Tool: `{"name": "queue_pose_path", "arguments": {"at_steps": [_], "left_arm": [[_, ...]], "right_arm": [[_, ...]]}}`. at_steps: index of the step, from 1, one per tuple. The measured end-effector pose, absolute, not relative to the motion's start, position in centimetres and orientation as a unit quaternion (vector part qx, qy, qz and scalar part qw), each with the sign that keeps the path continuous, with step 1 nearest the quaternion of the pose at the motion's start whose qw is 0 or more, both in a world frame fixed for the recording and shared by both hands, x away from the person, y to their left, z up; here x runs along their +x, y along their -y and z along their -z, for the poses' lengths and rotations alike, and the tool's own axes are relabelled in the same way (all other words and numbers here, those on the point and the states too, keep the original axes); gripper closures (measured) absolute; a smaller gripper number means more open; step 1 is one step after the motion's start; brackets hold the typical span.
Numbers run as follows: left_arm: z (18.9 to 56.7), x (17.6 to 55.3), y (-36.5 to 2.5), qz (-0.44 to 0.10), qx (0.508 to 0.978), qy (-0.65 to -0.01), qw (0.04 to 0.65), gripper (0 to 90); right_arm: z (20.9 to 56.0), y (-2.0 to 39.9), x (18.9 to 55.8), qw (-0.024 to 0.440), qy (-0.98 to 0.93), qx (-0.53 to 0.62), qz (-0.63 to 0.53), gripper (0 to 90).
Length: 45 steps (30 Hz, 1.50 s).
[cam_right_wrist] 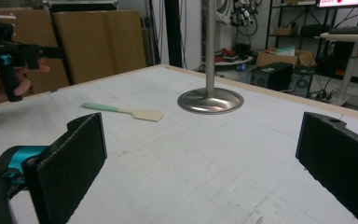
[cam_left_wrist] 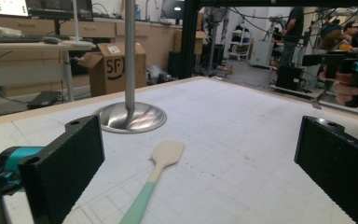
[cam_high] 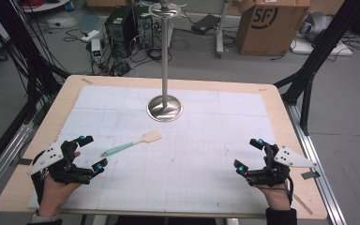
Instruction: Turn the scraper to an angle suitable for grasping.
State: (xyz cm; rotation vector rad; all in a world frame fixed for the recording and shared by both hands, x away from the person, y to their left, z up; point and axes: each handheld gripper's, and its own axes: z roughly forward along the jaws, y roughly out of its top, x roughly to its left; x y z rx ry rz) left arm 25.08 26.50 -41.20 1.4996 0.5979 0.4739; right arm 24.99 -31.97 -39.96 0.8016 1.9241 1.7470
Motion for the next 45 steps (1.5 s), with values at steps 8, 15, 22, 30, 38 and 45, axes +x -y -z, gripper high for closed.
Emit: {"name": "queue_pose_path", "arguments": {"at_steps": [8,15,22,30,38,45], "left_arm": [[41.3,25.3,-26.4,-0.211,0.65,-0.285,0.672,1.8],[41.2,25.5,-26.4,-0.219,0.657,-0.26,0.673,11.2],[41.5,26.4,-25.9,-0.228,0.673,-0.261,0.654,63.0],[41.5,27.6,-24.4,-0.227,0.709,-0.28,0.607,89.7],[41.3,30.4,-22.7,-0.197,0.737,-0.308,0.568,89.7],[42.0,32.6,-21.3,-0.185,0.762,-0.336,0.522,89.8]], "right_arm": [[40.0,32.1,24.9,0.211,-0.693,0.289,-0.626,0.2],[40.1,32.0,24.8,0.207,-0.693,0.292,-0.625,0.3],[40.2,32.0,24.7,0.205,-0.695,0.293,-0.624,0.2],[40.2,31.7,24.9,0.203,-0.696,0.291,-0.625,0.2],[40.2,31.3,25.2,0.201,-0.699,0.285,-0.624,0.2],[40.3,31.2,25.4,0.2,-0.7,0.286,-0.624,0.2]]}}
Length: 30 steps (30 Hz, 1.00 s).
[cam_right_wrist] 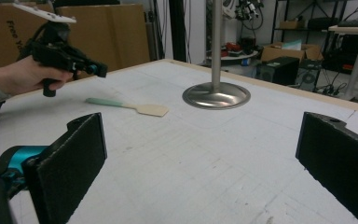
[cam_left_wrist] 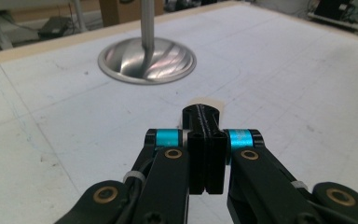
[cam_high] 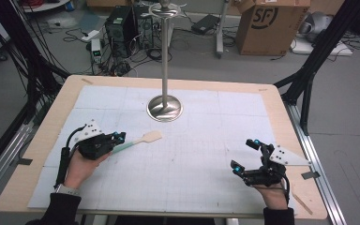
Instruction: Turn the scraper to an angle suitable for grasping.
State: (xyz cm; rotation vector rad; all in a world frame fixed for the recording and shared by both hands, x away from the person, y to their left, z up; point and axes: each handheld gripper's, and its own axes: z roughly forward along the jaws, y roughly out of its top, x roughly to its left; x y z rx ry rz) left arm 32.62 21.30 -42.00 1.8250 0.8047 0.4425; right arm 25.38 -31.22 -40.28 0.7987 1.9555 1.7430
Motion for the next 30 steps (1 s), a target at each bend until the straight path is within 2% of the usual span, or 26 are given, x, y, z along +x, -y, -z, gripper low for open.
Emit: {"name": "queue_pose_path", "arguments": {"at_steps": [19,30], "left_arm": [[43.9,37.1,-16.7,-0.147,0.804,-0.385,0.43,89.9],[44.8,38.1,-16.6,-0.137,0.806,-0.399,0.415,89.9]], "right_arm": [[40.2,31.4,25.3,0.2,-0.701,0.283,-0.623,0.2],[40.2,31.6,24.9,0.204,-0.698,0.285,-0.624,0.2]]}}
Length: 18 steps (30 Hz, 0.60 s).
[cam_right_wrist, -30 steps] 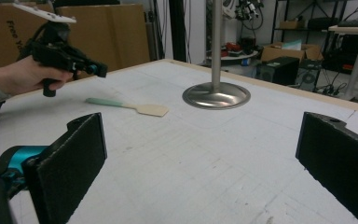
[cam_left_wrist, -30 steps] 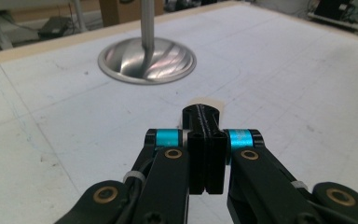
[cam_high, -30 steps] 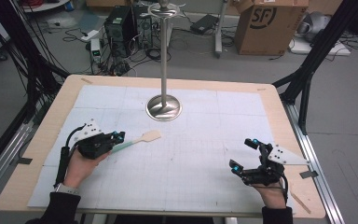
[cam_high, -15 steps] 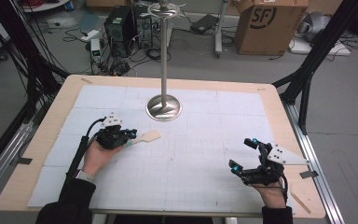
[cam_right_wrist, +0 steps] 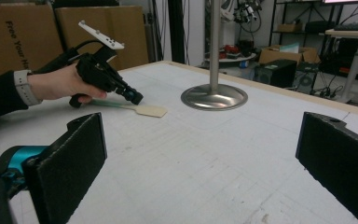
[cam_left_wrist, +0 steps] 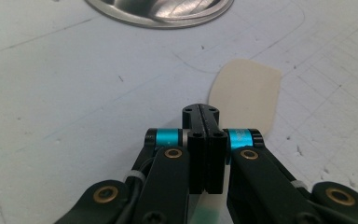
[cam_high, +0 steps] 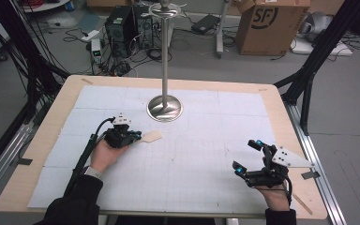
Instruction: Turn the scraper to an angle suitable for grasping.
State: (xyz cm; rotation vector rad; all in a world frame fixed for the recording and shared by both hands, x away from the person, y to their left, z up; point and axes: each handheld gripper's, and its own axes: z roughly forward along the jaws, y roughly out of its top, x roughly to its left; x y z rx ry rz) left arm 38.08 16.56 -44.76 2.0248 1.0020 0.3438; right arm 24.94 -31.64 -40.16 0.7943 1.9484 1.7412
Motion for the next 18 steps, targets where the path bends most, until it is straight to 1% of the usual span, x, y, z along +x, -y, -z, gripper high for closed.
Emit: {"name": "queue_pose_path", "arguments": {"at_steps": [7,18], "left_arm": [[44.6,37.9,-16.4,-0.129,0.815,-0.389,0.409,89.9],[44.5,36.6,-15.4,-0.094,0.834,-0.358,0.409,89.9]], "right_arm": [[40.2,31.4,25.0,0.201,-0.701,0.284,-0.623,0.2],[40.2,31.5,25.0,0.202,-0.699,0.284,-0.624,0.2]]}}
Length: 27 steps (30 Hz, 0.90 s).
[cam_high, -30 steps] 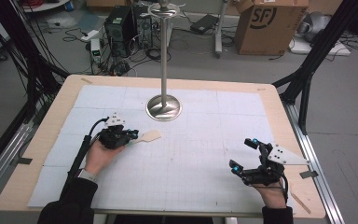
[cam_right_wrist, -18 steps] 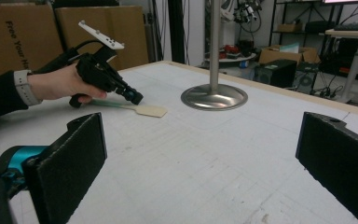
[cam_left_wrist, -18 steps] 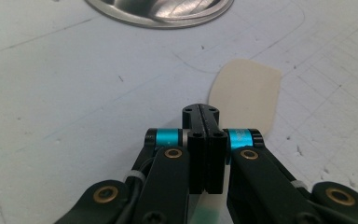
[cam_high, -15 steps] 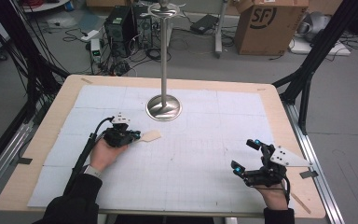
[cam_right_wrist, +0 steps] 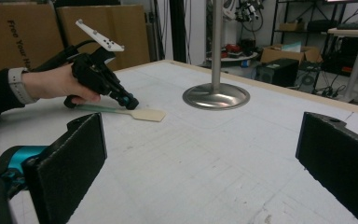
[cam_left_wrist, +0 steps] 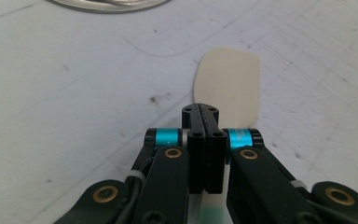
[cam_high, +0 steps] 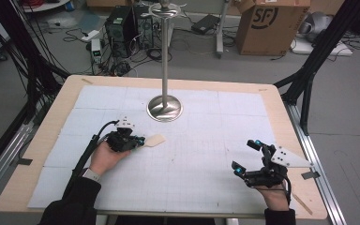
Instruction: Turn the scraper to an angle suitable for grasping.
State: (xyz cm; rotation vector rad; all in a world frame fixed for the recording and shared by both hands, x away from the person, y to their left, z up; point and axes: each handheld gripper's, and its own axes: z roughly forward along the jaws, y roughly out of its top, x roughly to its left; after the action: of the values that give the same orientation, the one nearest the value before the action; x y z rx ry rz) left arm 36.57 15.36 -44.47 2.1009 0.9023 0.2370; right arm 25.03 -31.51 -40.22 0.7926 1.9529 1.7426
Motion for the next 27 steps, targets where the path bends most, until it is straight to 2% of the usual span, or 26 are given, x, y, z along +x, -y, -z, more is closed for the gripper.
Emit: {"name": "queue_pose_path", "arguments": {"at_steps": [7,16,23,27], "left_arm": [[44.4,35.4,-14.7,-0.071,0.845,-0.339,0.408,89.9],[44.4,33.5,-14.1,-0.069,0.857,-0.307,0.409,89.9],[43.1,32.3,-14.9,-0.09,0.843,-0.304,0.434,89.9],[42.8,31.0,-15.1,-0.096,0.854,-0.291,0.422,90.0]], "right_arm": [[40.2,31.4,25.0,0.201,-0.701,0.284,-0.623,0.2],[40.2,31.4,25.0,0.201,-0.701,0.281,-0.623,0.2],[40.2,31.4,25.1,0.201,-0.701,0.281,-0.624,0.2],[40.3,31.4,25.2,0.201,-0.701,0.282,-0.623,0.2]]}}
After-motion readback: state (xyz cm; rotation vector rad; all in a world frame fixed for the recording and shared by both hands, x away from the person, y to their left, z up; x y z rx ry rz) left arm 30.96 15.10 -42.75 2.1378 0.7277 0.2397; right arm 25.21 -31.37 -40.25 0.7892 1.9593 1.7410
